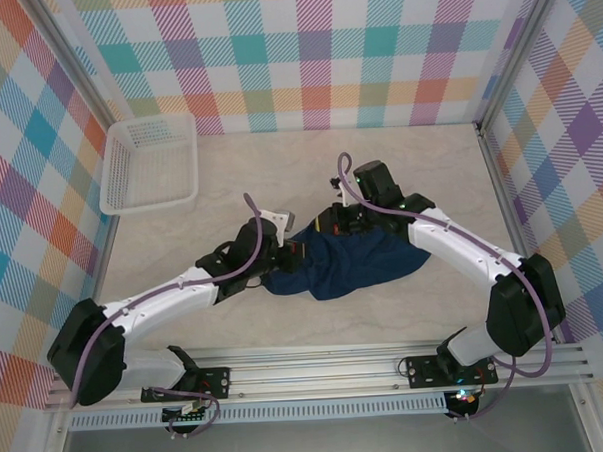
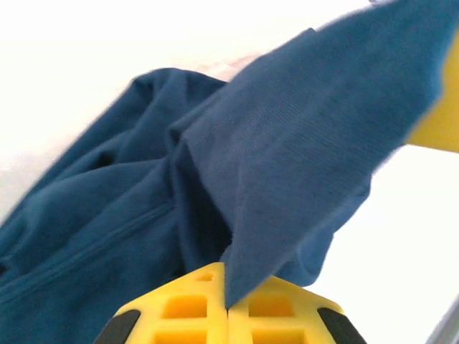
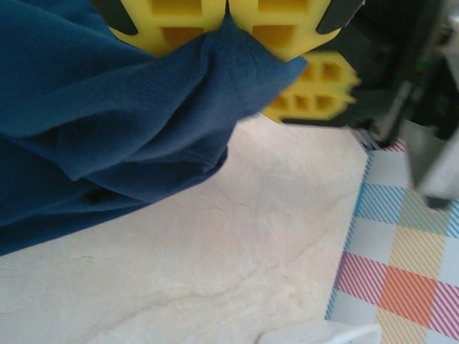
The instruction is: Fold the inside-out t-shirt
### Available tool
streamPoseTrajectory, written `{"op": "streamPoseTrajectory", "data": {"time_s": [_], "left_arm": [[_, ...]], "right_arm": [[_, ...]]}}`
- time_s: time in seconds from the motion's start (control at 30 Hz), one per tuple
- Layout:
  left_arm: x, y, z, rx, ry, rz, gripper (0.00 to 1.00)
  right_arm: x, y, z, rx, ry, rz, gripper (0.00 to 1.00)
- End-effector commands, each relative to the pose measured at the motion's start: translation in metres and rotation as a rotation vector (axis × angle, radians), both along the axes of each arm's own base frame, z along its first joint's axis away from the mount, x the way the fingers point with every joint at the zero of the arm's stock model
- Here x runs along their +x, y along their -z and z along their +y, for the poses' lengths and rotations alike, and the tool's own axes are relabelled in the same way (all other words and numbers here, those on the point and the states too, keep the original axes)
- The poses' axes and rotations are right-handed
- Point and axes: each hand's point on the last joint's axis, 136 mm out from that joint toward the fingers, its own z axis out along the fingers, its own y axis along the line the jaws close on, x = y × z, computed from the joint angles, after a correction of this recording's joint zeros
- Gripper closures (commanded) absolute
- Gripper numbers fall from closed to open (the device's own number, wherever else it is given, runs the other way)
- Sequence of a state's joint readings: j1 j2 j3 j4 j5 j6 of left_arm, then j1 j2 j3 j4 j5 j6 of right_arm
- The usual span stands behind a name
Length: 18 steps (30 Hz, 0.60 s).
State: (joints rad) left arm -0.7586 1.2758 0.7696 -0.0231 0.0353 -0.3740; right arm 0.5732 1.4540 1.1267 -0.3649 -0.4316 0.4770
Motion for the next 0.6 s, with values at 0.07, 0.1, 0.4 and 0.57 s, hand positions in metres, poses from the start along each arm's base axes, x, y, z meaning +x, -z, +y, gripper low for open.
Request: {"op": "streamPoseTrajectory", "data": {"time_s": [0.07,0.1,0.4,0.57], "left_arm": [[0.019,-0.022,0.053,0.104,-0.137,-0.092,0.98],[0.021,-0.025,0.06,0.109,-0.158,-0.098,0.98],[0.031,-0.047,0.079,0.137,-0.189,-0.141,0.98],[0.033,-0.039,0.068,0.116,-0.154,-0.103,0.98]], "right_arm": [[-0.011,-0.027,-0.013,-0.063,-0.077,-0.125,1.0],[-0.013,-0.03,-0.013,-0.066,-0.088,-0.136,1.0],[-0.027,-0.049,-0.01,-0.034,-0.181,-0.177,1.0],[-0.033,-0.052,0.003,0.062,-0.239,-0.115,1.0]]}}
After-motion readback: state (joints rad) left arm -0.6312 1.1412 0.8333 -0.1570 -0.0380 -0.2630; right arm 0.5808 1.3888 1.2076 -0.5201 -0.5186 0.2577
